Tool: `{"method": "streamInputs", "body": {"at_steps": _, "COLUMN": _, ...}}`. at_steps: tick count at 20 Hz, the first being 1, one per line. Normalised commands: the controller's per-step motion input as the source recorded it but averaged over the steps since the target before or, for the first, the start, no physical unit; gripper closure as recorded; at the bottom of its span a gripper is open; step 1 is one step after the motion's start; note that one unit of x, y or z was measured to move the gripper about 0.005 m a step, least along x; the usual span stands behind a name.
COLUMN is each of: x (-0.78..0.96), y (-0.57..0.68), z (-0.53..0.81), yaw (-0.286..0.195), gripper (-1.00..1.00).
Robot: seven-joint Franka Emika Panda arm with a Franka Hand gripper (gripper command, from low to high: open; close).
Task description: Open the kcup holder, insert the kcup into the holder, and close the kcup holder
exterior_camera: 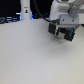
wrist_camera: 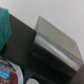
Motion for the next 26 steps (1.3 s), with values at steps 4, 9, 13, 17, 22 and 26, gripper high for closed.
{"method": "streamInputs", "body": {"at_steps": 4, "x": -0.85, "y": 0.55, "z": -0.02, "yaw": 0.043, "gripper": -1.00}}
{"method": "streamInputs", "body": {"at_steps": 9, "x": -0.84, "y": 0.50, "z": -0.25, "yaw": 0.055, "gripper": -1.00}}
{"method": "streamInputs", "body": {"at_steps": 13, "x": -0.78, "y": 0.54, "z": -0.19, "yaw": 0.059, "gripper": -1.00}}
{"method": "streamInputs", "body": {"at_steps": 17, "x": -0.46, "y": 0.53, "z": 0.37, "yaw": 0.049, "gripper": -1.00}}
{"method": "streamInputs", "body": {"at_steps": 22, "x": 0.03, "y": 0.19, "z": 0.97, "yaw": 0.001, "gripper": -1.00}}
{"method": "streamInputs", "body": {"at_steps": 26, "x": 0.05, "y": 0.00, "z": 0.21, "yaw": -0.014, "gripper": -1.00}}
